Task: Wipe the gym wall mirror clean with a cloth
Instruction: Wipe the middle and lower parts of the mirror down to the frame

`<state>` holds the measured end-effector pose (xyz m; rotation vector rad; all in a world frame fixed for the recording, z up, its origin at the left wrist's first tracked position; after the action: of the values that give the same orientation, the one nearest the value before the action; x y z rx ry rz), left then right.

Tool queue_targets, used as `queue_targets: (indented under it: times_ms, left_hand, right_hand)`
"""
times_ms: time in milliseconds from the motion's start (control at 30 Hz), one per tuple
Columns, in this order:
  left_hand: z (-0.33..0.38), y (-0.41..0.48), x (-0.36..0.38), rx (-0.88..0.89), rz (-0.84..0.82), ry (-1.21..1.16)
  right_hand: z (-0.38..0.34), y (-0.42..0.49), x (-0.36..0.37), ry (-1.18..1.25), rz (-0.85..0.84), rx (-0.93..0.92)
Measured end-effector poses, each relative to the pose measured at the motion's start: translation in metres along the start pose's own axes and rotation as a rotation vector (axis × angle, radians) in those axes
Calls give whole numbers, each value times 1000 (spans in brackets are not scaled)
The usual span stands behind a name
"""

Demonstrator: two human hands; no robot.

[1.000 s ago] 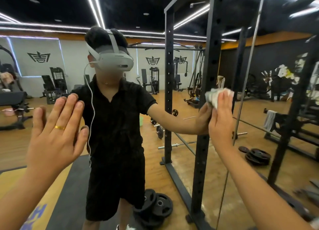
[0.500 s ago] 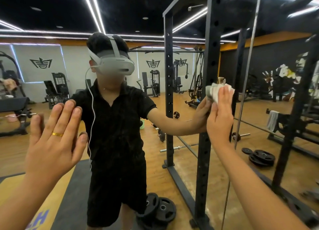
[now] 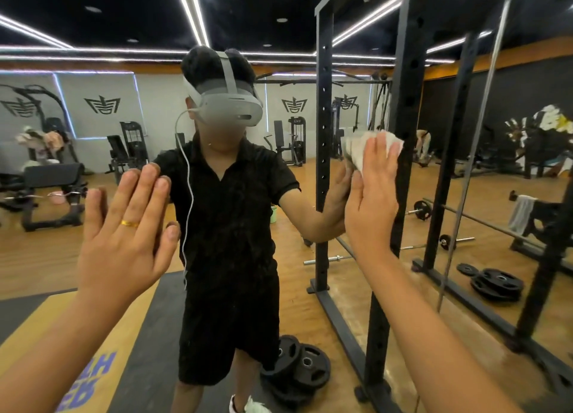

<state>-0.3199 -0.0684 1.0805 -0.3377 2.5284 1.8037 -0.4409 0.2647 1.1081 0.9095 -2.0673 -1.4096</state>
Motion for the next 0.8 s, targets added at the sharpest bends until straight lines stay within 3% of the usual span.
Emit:
queue_targets:
  times_ms: [100, 367, 533, 633, 800]
  left_hand:
    - [-1, -1, 0, -6, -8, 14]
    - [-4, -3, -2, 14, 5, 16]
    - [-7, -1, -3, 34, 20, 8]
    - [-7, -2, -2, 34, 39, -1]
    - [-3, 3, 0, 4, 26, 1]
  right_hand:
    - [11, -11, 1, 4, -23, -63]
    - [-10, 28, 1, 18, -44, -1]
    - [2, 31, -11, -187, -64, -233]
    - [7, 40, -10, -271, -198, -344]
    - [0, 63, -12, -79, -146, -340]
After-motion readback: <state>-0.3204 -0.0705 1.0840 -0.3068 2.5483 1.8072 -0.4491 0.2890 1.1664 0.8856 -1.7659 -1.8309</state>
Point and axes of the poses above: each hand's wrist, its own y-axis towards the middle knuckle, its own x-axis out of the palm, z = x × y, the point moved 2 cm from there along y, towards the middle knuckle, and after that the axes turned 3 degrees about z, right-handed, at the moved point
